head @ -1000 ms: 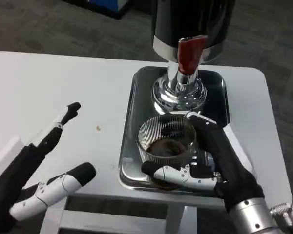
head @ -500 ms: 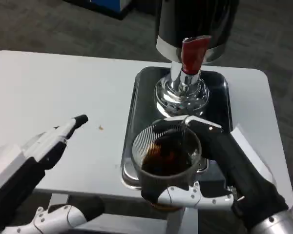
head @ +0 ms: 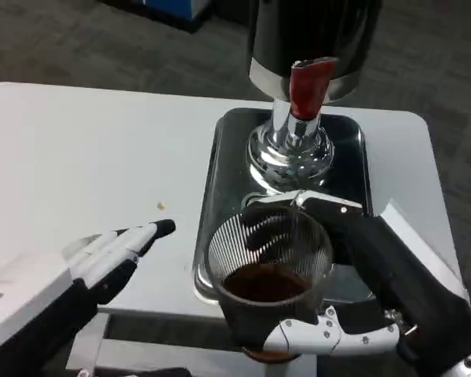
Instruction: Grasp the cup under the faucet to collect the drink, then remove the cup.
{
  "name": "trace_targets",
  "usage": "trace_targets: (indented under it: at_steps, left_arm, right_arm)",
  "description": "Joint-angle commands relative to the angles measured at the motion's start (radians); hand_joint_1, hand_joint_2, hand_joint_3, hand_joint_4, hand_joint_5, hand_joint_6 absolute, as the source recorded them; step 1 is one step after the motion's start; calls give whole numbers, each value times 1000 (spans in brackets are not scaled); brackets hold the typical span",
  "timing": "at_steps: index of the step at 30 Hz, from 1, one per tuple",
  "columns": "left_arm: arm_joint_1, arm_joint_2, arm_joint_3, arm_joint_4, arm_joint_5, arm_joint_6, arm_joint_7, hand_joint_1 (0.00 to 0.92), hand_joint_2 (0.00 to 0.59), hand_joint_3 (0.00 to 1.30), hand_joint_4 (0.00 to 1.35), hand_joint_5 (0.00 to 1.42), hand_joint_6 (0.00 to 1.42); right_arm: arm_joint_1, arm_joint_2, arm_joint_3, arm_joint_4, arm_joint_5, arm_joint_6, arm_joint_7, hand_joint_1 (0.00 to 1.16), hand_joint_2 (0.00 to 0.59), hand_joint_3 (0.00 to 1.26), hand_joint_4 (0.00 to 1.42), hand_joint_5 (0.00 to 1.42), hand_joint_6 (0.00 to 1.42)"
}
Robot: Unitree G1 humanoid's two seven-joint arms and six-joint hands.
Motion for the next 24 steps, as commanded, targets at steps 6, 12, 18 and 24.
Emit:
trace_targets:
  at_steps: [6,12,18,24]
  left_arm:
    - [5,49,43,-104,-14,88,-94,0,68,0,0,0,0]
    - [-17,96,39,-143,22,85,-142,0,69,0,0,0,0]
    - [-44,128,30,-165,45,63,-170,0,69,0,0,0,0]
    - [-64,130,38,-167,37,68,-177,0,70,0,0,0,0]
  right_arm:
    - [7,-26,-23,-89,48,34,21,917,134,704,738,945,1056]
    - [14,-39,-30,-106,64,47,27,912,138,704,738,945,1069]
    - [23,-48,-31,-113,72,45,30,909,139,704,738,945,1074]
    - [31,-56,-36,-127,80,48,27,908,139,704,738,953,1077]
